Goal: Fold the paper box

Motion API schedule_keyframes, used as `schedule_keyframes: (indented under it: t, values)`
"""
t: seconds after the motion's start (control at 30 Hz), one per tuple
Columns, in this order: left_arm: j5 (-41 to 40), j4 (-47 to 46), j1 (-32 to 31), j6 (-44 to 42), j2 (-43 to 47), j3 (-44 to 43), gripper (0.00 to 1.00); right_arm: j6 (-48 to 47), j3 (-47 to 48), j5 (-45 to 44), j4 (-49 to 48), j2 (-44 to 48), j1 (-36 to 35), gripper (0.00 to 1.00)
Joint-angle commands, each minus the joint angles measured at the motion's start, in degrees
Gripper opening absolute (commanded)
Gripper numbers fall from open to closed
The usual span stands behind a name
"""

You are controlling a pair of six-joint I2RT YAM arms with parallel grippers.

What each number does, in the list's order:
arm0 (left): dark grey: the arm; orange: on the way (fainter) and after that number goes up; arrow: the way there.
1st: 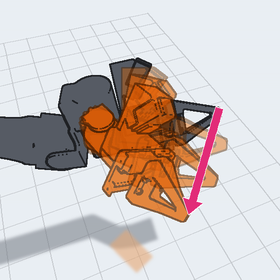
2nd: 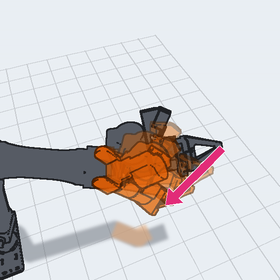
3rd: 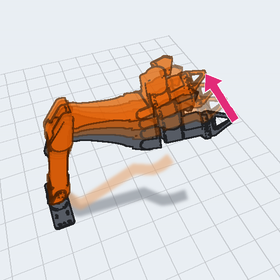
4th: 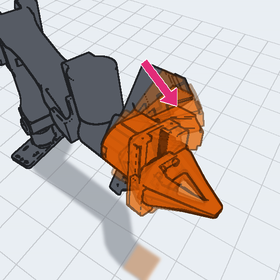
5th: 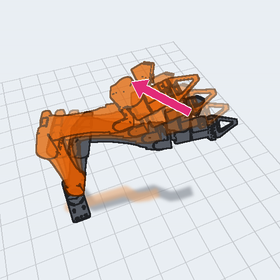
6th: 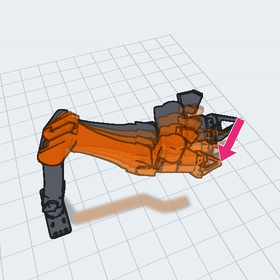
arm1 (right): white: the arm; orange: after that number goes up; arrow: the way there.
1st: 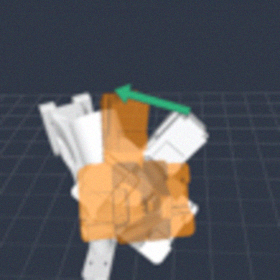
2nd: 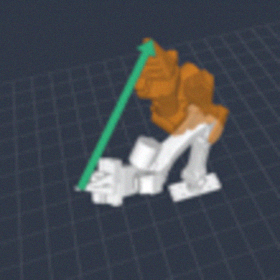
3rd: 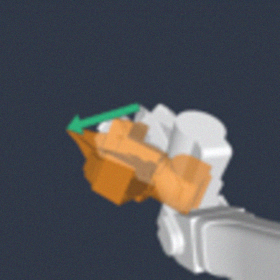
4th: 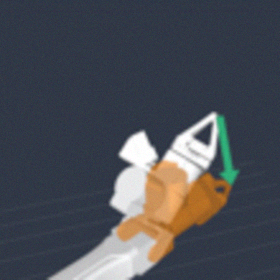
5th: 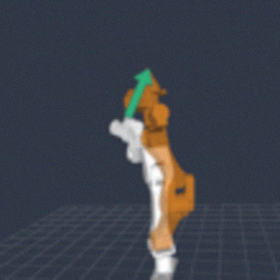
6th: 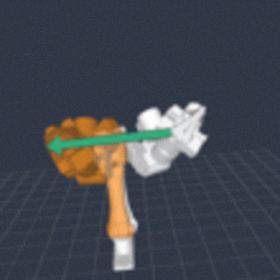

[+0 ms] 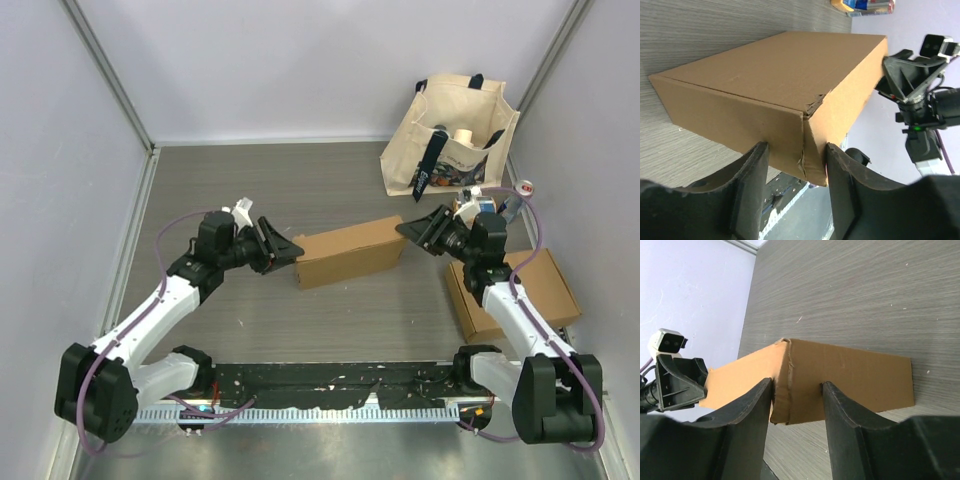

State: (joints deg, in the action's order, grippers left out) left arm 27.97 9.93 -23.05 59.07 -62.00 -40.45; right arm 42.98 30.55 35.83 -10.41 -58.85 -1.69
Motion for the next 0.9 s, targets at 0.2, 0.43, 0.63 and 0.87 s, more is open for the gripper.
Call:
schedule_keyframes:
  t: [0.2,0.43,0.63,0.87]
  values:
    - [-2.0,-5.6,2.3,-0.5,0.7,19.1,0.20,1.8,-11.4,2.7,-13.5,-7.8,0.9,0.36]
    - [5.3,-4.5,5.6,-1.8,0.8,14.4,0.45,-1.1,-3.7,2.5,-5.9,-8.4,0.9,0.31]
    - [8.8,-2.6,5.7,-0.3,3.4,8.4,0.66,-0.4,-2.9,2.7,-6.1,-8.6,1.0,0.30]
    - [7.6,-9.0,5.6,-1.3,-2.5,16.8,0.43,0.4,-5.1,2.0,-9.0,-10.4,1.0,0.27]
